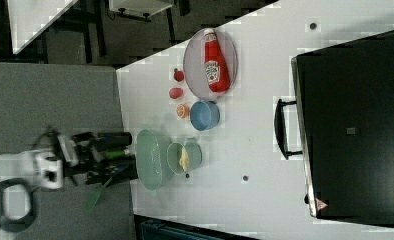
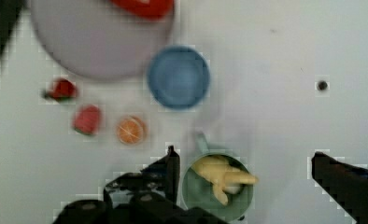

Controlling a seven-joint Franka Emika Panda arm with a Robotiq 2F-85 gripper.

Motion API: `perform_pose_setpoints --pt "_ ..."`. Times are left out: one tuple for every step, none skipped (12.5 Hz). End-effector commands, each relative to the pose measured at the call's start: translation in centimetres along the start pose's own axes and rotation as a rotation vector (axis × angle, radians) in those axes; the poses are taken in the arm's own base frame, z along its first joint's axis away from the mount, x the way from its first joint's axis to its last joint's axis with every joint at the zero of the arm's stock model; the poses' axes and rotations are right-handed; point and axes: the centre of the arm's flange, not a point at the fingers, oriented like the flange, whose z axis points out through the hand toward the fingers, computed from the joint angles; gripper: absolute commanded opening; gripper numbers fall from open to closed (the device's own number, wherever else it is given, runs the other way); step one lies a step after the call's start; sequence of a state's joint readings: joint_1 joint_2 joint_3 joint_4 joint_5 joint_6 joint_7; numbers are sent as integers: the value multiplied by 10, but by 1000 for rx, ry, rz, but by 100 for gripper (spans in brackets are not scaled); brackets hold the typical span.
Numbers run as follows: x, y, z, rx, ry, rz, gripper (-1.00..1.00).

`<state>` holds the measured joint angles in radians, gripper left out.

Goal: Pick Banana and place it in mug.

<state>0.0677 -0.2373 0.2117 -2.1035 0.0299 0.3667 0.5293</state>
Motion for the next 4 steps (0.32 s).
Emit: perform_pose_setpoints --pt "94 30 -31 -38 -47 -11 100" --pt "116 40 -45 -33 -50 2 100" --pt "138 50 -56 -26 -50 10 100" --pt "155 60 -66 -17 -51 -2 100"
